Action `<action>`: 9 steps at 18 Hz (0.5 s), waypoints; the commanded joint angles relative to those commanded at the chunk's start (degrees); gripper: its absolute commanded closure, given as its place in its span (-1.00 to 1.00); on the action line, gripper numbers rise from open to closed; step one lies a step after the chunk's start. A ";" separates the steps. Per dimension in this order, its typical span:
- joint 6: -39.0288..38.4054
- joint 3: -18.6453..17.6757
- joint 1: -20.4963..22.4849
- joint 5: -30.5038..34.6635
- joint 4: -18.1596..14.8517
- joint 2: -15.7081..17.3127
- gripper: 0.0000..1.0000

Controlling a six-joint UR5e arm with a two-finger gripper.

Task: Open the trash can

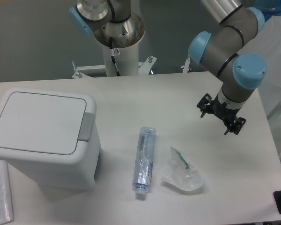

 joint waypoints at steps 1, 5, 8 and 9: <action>-2.89 -0.09 -0.09 -2.11 0.00 1.05 -1.00; -16.41 0.35 -1.40 -6.43 3.58 2.02 -1.00; -30.82 0.79 -3.16 -6.61 10.35 1.94 -1.00; -33.74 1.23 -4.04 -6.70 11.15 1.85 -1.00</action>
